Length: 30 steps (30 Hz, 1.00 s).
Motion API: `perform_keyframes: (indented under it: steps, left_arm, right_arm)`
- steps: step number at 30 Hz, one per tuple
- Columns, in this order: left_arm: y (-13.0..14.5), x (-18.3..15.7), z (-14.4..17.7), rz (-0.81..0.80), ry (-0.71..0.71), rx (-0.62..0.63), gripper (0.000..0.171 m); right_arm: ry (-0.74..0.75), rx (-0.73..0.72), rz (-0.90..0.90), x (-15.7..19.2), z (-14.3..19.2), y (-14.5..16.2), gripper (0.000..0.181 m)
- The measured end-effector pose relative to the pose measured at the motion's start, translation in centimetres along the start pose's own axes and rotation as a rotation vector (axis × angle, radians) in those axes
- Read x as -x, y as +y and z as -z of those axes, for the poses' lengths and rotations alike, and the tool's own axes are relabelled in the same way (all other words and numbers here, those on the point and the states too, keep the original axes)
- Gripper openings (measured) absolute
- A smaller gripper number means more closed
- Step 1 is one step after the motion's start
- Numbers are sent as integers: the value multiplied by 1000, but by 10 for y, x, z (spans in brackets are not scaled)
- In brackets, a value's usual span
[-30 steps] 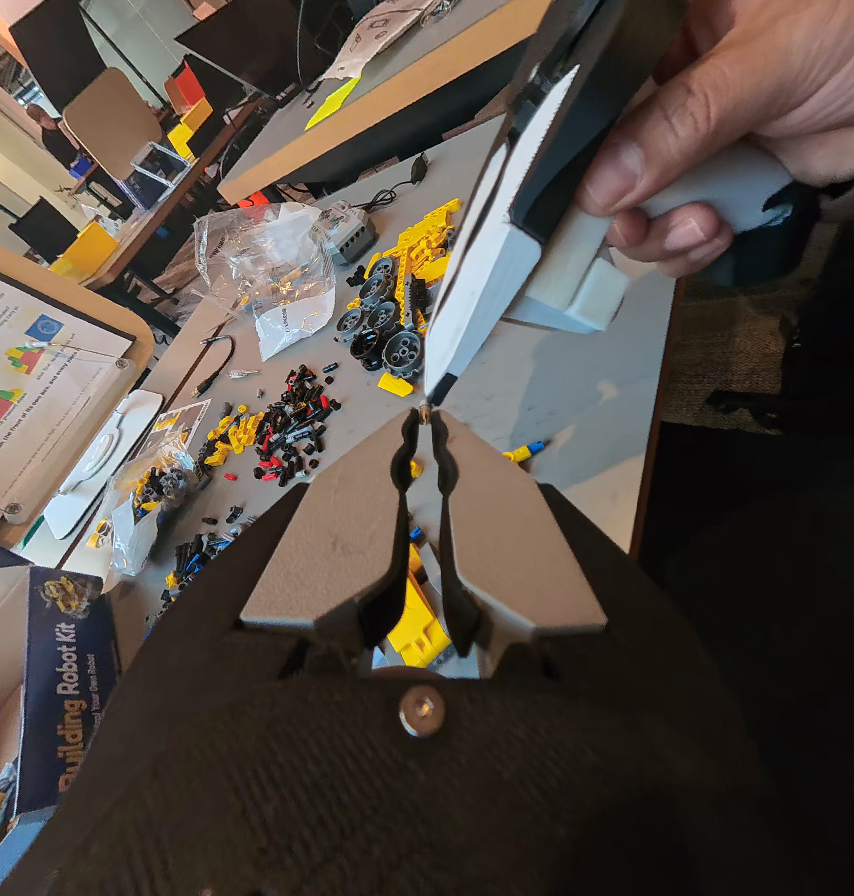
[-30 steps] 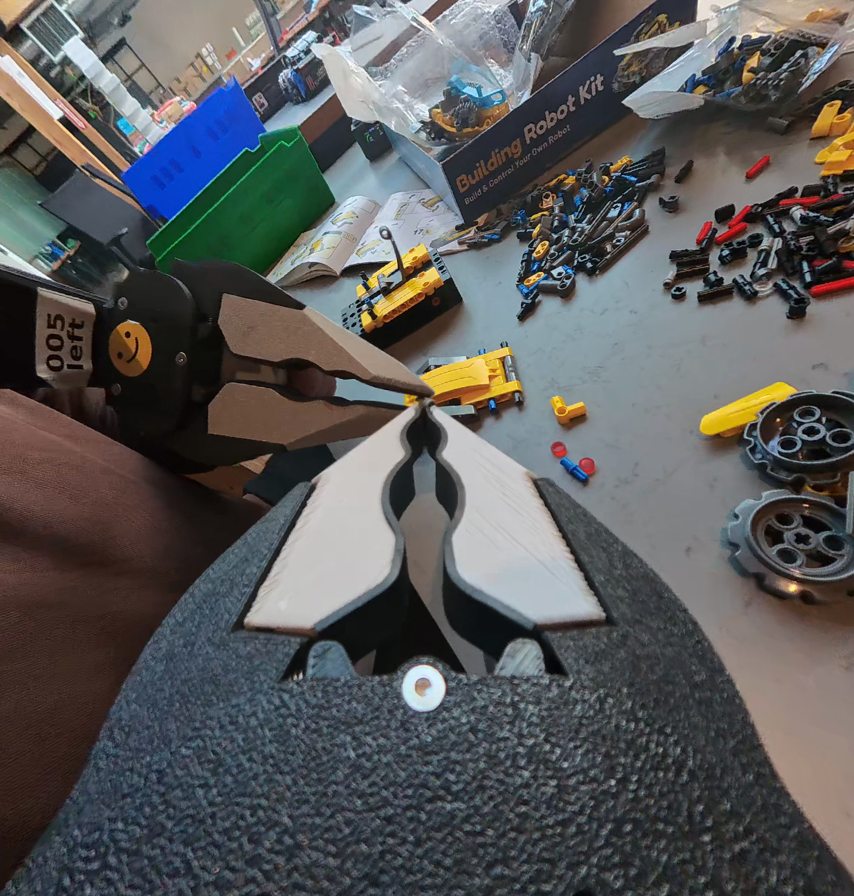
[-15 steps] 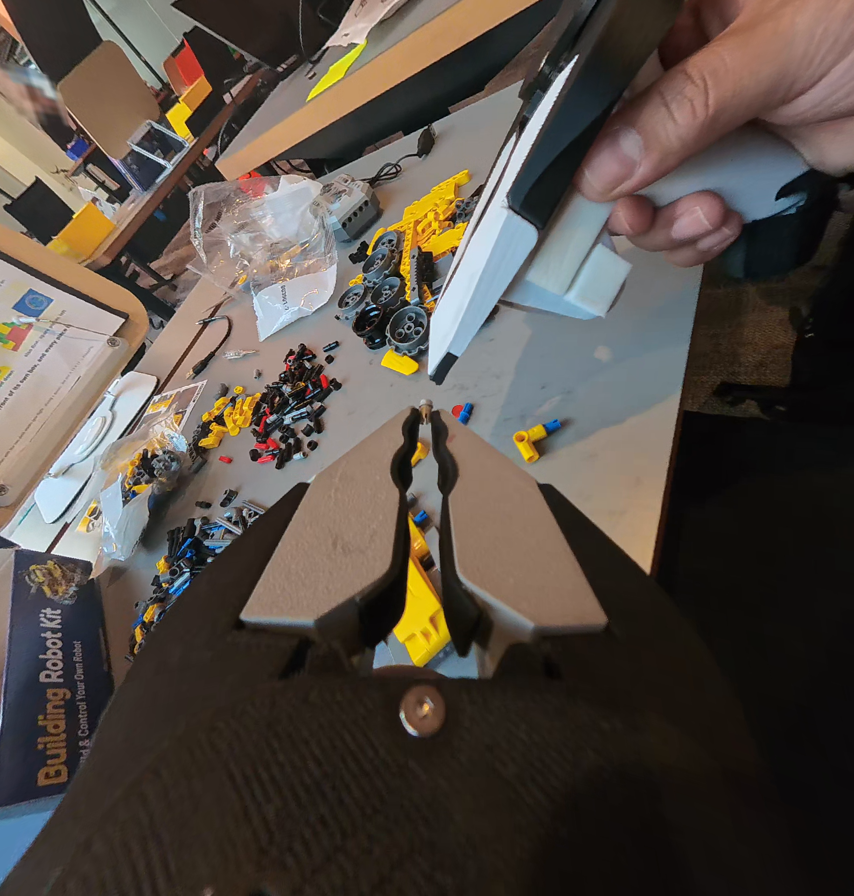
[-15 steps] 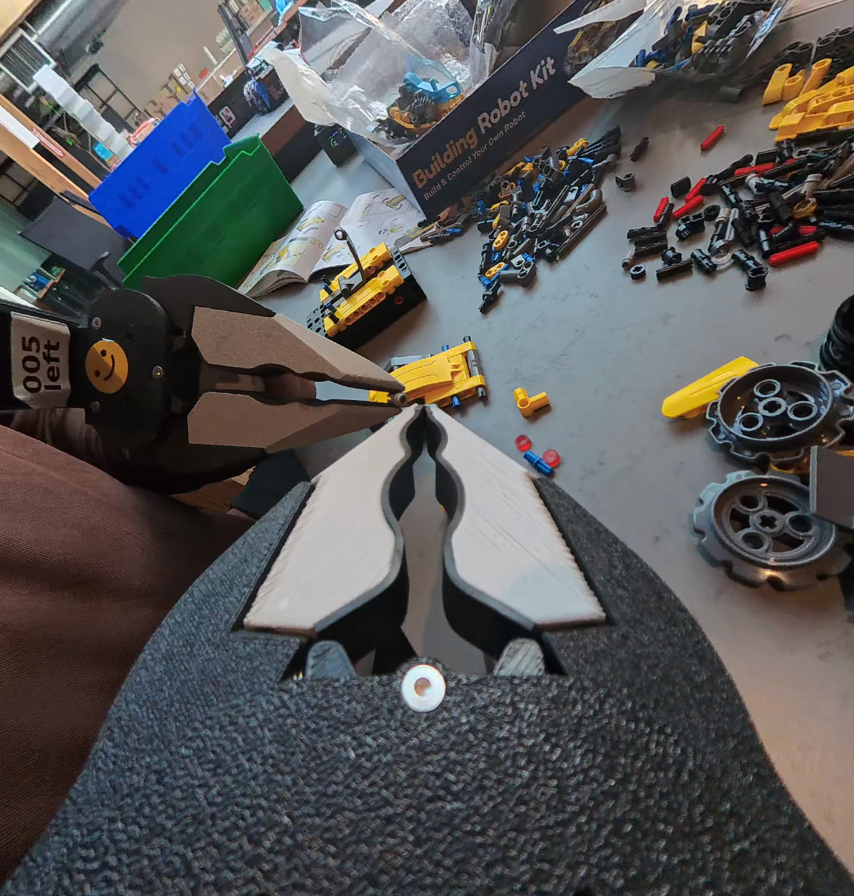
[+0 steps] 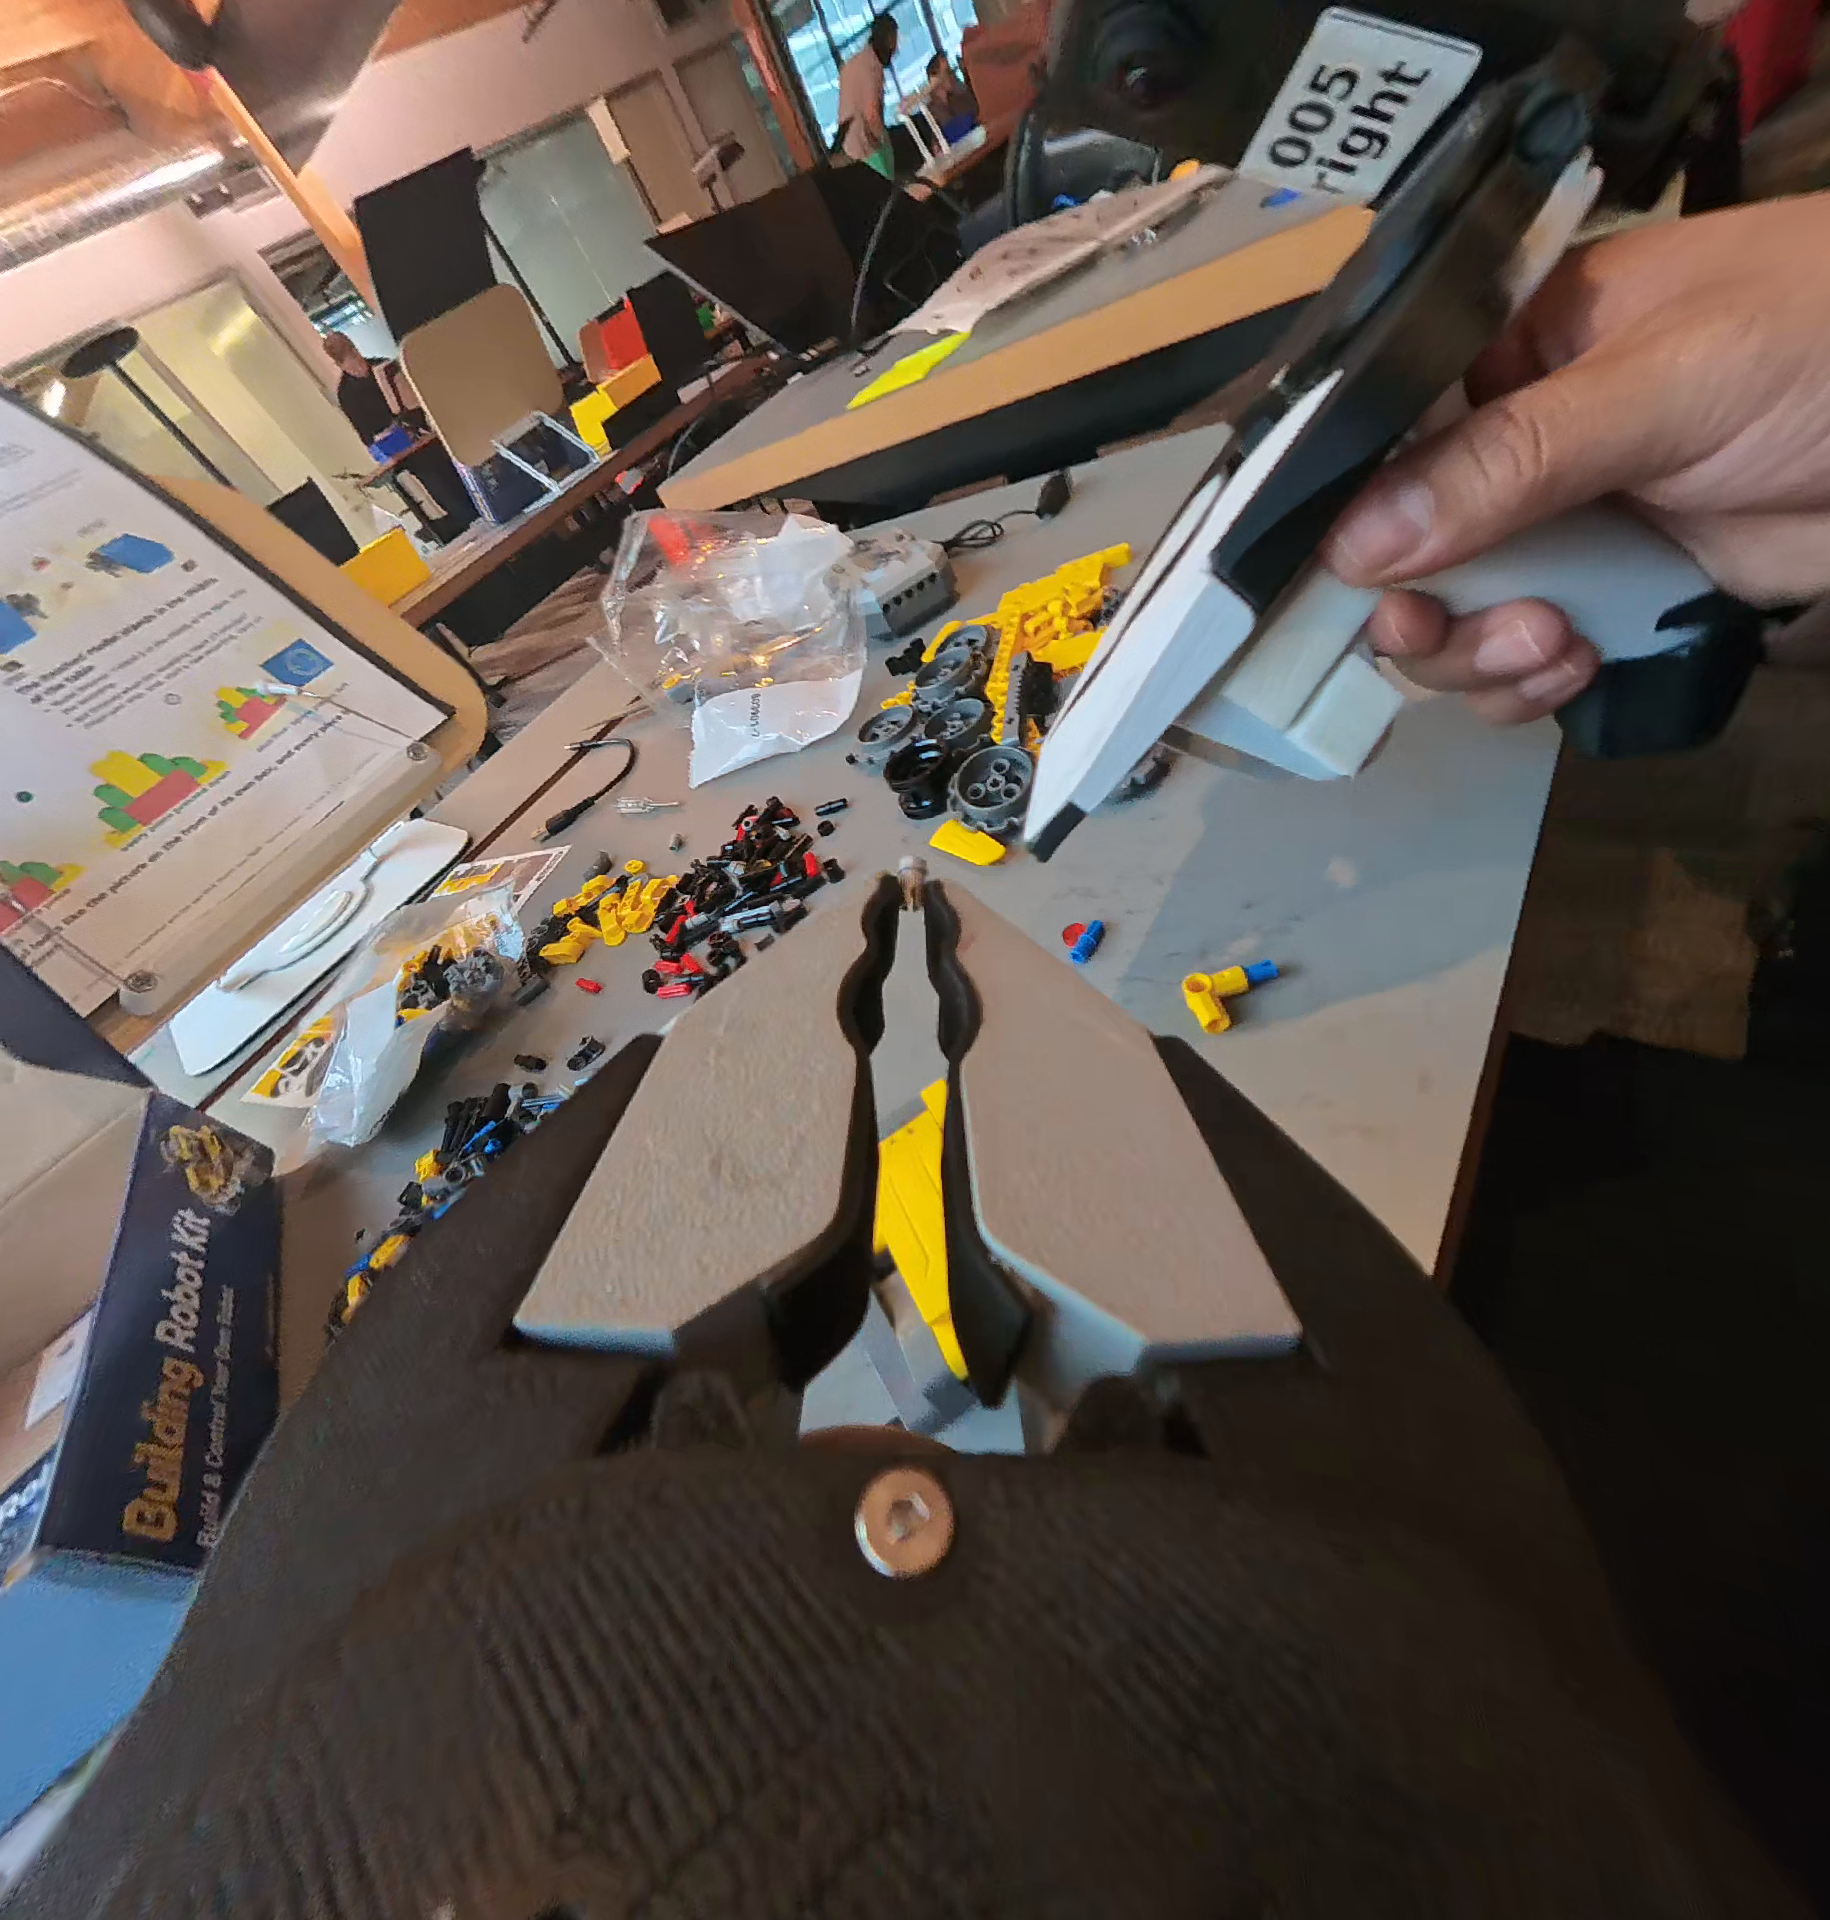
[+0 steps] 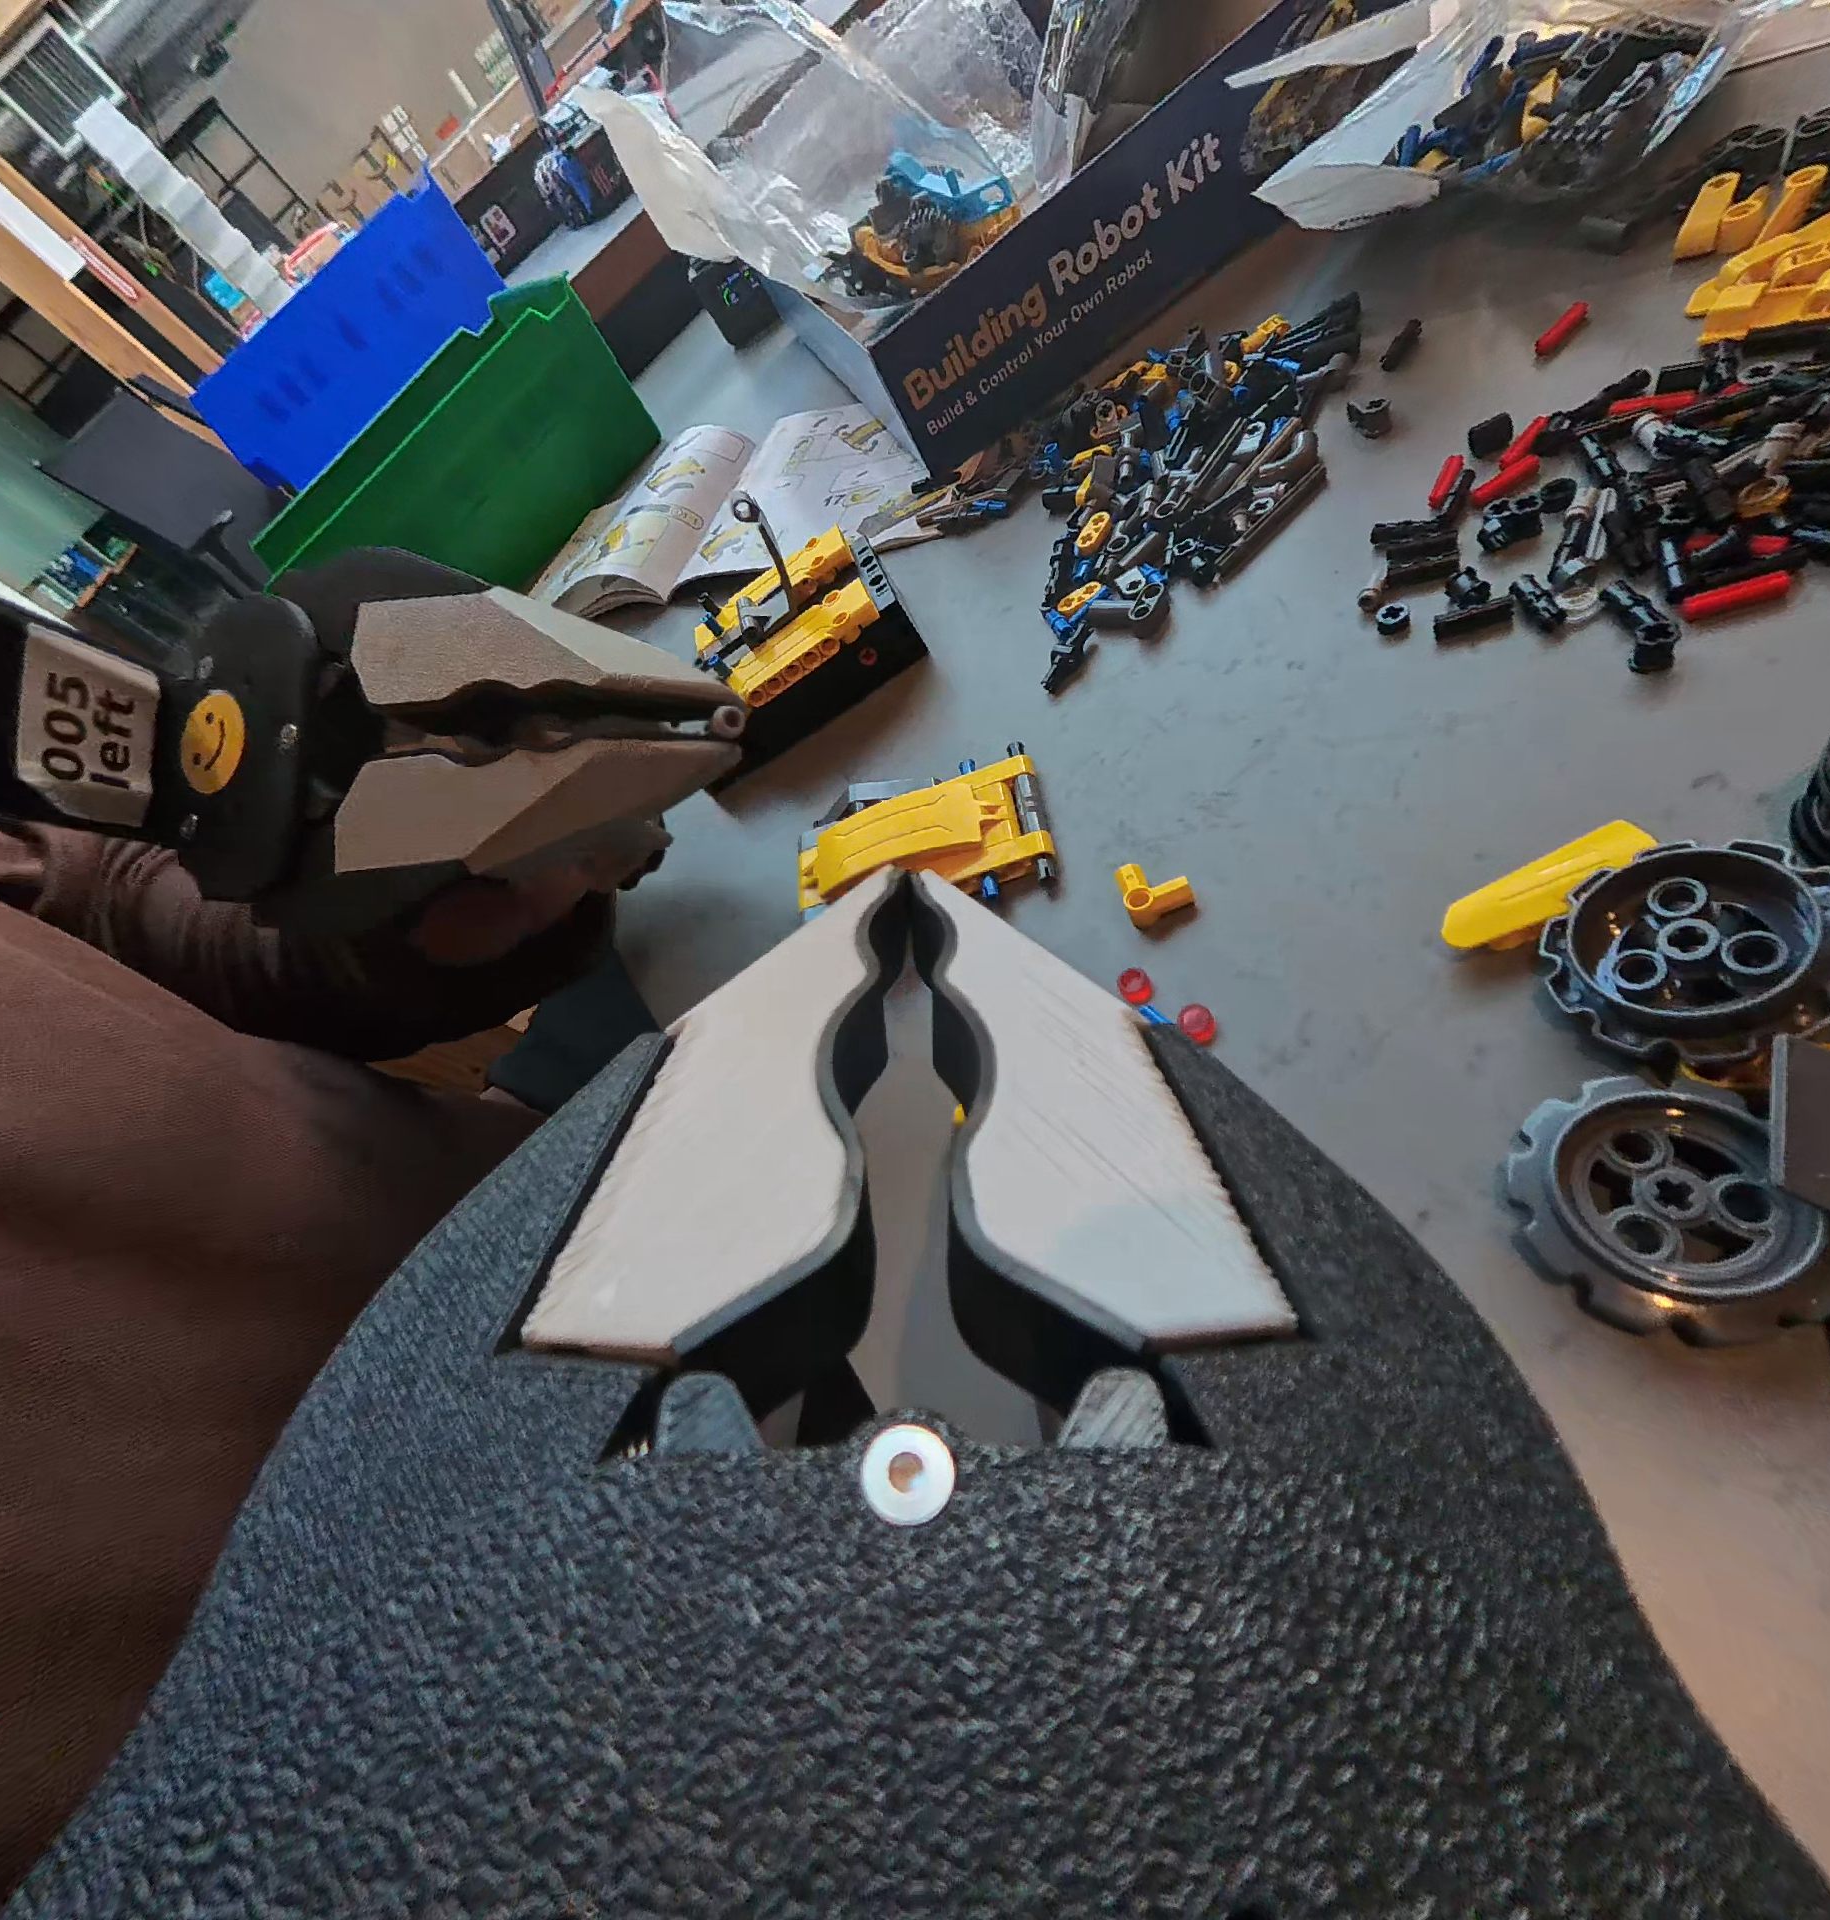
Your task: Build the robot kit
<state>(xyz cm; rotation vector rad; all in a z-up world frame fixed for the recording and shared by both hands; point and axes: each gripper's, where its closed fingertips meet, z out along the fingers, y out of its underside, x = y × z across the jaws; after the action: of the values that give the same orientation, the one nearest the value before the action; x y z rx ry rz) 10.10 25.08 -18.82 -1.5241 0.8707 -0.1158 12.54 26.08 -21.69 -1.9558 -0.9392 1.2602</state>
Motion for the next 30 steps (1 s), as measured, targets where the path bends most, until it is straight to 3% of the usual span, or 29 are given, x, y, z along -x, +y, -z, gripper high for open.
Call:
perform_keyframes:
  steps: [3, 10, 20, 30]
  left_arm:
    - [3, 6, 3, 43, -6, -13, 2]
    - [10, -2, 1, -20, 19, 23, 1]
    - [-10, -15, 18, -197, 63, -145, 1]
    - [-16, -23, 19, -296, 81, -189, 1]
  right_arm:
    - [-8, -4, 25, 8, 0, -4, 0]
    - [-64, 6, 50, 27, -8, -11, 2]
    - [-255, 62, -17, 52, -7, -11, 7]
    - [-314, 76, -57, 62, -5, -10, 6]
